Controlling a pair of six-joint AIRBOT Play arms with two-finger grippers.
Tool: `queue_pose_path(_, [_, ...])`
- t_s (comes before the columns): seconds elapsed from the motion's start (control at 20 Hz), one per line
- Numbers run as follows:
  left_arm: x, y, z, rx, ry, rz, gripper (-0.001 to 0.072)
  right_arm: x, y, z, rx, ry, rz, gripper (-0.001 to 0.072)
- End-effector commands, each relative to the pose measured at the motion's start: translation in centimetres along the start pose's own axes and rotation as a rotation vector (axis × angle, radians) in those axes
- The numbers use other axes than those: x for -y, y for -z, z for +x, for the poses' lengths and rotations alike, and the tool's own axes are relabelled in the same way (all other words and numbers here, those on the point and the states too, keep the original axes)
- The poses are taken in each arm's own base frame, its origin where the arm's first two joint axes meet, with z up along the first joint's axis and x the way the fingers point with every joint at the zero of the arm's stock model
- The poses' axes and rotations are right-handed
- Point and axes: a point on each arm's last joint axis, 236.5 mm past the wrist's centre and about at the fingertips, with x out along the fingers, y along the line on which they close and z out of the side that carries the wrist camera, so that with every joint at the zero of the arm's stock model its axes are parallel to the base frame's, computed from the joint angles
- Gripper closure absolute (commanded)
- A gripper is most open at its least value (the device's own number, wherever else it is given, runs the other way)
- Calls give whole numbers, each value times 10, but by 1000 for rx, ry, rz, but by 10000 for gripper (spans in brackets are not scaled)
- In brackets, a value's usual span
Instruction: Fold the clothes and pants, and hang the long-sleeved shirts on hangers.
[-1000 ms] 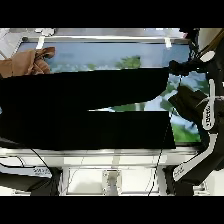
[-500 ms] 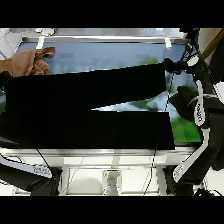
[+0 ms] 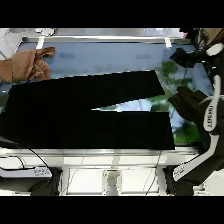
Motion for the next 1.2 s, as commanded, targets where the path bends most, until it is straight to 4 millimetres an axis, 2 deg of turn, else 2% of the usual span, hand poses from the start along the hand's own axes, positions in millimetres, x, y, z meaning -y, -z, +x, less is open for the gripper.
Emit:
queue_pose_path(0.0, [-72, 74, -41, -147, -102, -123, 57, -12, 71, -62, -244, -13, -92, 273])
queue_pose_path(0.1, [-84, 119, -44, -205, -84, -214, 57, -48, 86, -74, -252, -107, -125, 273])
queue_pose_path(0.2, [-78, 141, -43, -231, -37, -286, 57, -81, 94, -79, -249, -157, -169, 274])
queue_pose_path(0.3, [-53, 143, -41, -231, 64, -341, 57, -108, 110, -83, -293, -188, -225, 275])
queue_pose_path(0.45, [-9, 128, -44, -203, 216, -348, 57, -135, 136, -92, -371, -224, -291, 275])
queue_pose_path(0.55, [6, 124, -45, -201, 246, -308, 57, -144, 141, -97, -382, -234, -313, 274])
queue_pose_path(0.7, [17, 123, -45, -202, 262, -283, 56, -146, 136, -101, -361, -234, -323, 274])
queue_pose_path(1.15, [15, 124, -45, -205, 253, -266, 57, -148, 132, -104, -347, -235, -330, 274])
